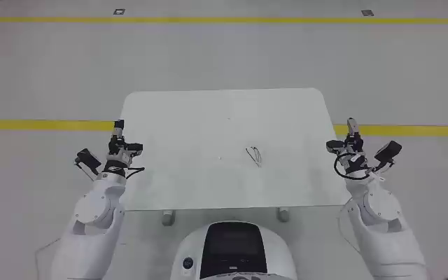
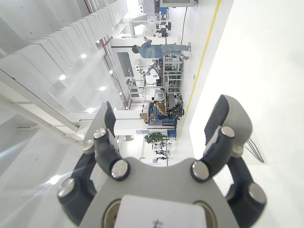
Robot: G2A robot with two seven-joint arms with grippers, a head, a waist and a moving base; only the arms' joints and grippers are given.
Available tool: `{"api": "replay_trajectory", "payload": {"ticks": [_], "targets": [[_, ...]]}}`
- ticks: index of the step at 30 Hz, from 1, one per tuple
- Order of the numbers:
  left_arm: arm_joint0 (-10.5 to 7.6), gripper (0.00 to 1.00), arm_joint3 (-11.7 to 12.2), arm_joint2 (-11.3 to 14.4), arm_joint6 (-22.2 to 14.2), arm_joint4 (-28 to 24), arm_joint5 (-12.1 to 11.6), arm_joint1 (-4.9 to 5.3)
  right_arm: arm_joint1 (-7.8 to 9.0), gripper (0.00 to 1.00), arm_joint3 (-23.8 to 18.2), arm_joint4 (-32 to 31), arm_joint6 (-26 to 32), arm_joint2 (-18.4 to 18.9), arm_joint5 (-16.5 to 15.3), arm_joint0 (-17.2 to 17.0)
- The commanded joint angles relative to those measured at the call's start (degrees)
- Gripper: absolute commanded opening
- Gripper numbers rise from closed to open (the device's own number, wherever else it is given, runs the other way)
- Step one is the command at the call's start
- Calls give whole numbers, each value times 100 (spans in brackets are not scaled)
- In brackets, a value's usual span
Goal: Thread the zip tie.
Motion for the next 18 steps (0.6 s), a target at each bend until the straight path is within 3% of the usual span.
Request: {"api": "replay_trajectory", "payload": {"ticks": [1, 3, 4, 5, 6, 7, 8, 9, 14, 18], "targets": [[0, 78, 0, 0, 0, 0, 0, 0, 0, 100, 0, 0, 0, 0, 0, 0], [0, 78, 0, 0, 0, 0, 0, 0, 0, 100, 0, 0, 0, 0, 0, 0], [0, 78, 0, 0, 0, 0, 0, 0, 0, 78, 0, 0, 0, 0, 0, 0], [0, 100, 0, 0, 0, 0, 0, 0, 0, 100, 0, 0, 0, 0, 0, 0], [0, 100, 0, 0, 0, 0, 0, 0, 0, 100, 0, 0, 0, 0, 0, 0], [0, 100, 0, 0, 0, 0, 0, 0, 0, 78, 0, 0, 0, 0, 0, 0], [0, 78, 0, 0, 0, 0, 0, 0, 0, 78, 0, 0, 0, 0, 0, 0], [0, 100, 0, 0, 0, 0, 0, 0, 6, 100, -89, -114, 61, -18, -28, 39], [0, 100, 0, 0, 0, 0, 0, 0, 29, 100, -400, -1551, 217, -402, 285, 315], [0, 100, 0, 0, 0, 0, 0, 0, 7, 100, -545, -2469, 410, -993, 547, 599]]}}
